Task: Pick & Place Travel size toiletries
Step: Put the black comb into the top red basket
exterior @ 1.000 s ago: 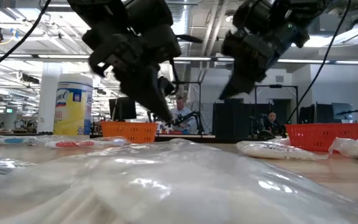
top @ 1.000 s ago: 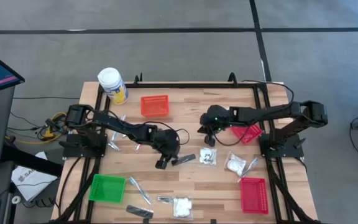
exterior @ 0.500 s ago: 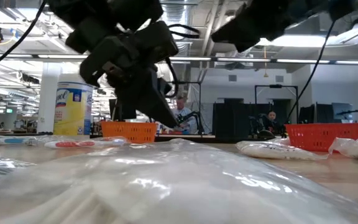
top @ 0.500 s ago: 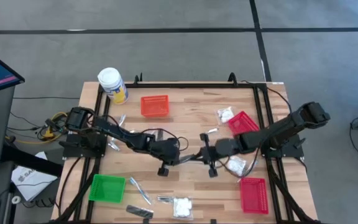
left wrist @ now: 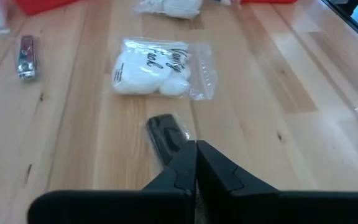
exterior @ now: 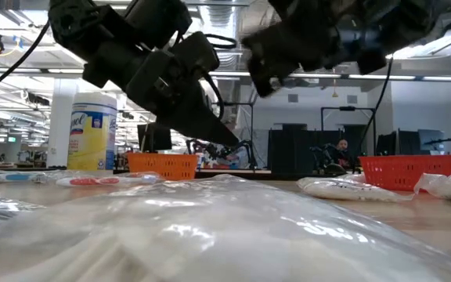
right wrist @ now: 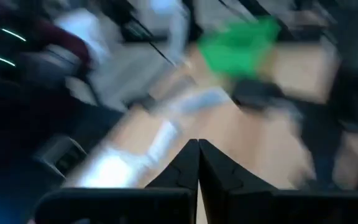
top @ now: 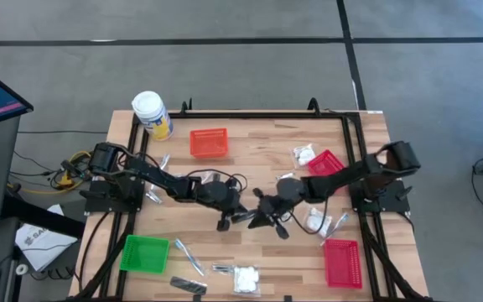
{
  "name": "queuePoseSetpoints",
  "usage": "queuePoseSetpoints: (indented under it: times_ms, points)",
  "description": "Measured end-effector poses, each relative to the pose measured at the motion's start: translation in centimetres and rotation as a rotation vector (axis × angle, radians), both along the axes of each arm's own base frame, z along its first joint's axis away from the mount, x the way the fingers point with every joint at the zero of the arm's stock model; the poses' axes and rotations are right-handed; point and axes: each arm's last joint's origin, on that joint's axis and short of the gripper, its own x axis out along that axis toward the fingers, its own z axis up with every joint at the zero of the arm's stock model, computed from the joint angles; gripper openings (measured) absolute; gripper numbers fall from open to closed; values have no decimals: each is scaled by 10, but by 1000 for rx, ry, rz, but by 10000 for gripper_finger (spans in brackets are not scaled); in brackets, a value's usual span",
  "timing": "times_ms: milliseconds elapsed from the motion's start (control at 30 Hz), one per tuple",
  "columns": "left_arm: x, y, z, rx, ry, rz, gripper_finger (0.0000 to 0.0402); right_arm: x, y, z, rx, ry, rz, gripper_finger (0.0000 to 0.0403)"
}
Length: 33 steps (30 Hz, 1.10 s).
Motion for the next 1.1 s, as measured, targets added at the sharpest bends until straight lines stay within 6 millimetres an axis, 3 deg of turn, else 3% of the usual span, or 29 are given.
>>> queuePoseSetpoints:
  times_ms: [100, 300, 633, 1100]
  points:
    - [-1, 1, -1, 9, 5, 21, 3, 4, -1, -5, 34, 13, -41, 0]
    - [-1, 0, -1, 15, 2, 32, 3, -6, -3, -11, -145, 153, -325, 0]
    - [0, 1, 0, 1, -5, 46, 3, -17, 3, -34, -247, 337, -286, 0]
    - [0, 0, 1, 1, -18, 44, 3, -13, -6, -36, -247, 336, -314, 0]
